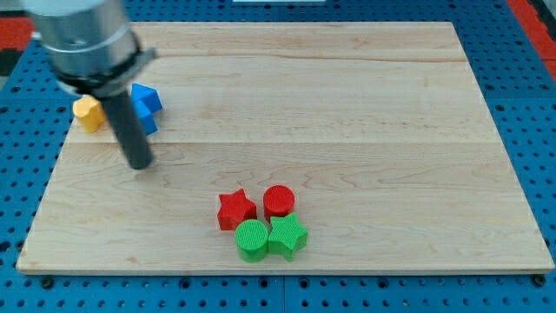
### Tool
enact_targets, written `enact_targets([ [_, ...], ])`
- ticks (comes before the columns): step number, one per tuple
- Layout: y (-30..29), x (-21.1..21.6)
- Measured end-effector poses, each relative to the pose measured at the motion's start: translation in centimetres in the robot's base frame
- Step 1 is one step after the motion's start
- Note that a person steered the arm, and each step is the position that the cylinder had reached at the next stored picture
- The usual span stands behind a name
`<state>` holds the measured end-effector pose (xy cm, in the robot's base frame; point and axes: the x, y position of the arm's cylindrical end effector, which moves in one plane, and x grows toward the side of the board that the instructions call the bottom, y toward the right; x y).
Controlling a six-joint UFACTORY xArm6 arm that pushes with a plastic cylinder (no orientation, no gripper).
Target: Move the yellow heart to the top left
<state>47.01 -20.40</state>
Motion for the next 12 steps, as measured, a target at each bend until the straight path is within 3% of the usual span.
enact_targets([
  [1, -6.3, -1.4],
  [3, -3.2, -8.1],
  [4, -4.4, -11.5],
  [5, -4.5, -9.3],
  [6, -8.9, -9.6],
  [9, -3.0, -17.8],
  [11, -2.5, -17.5],
  [12, -5.7, -17.5],
])
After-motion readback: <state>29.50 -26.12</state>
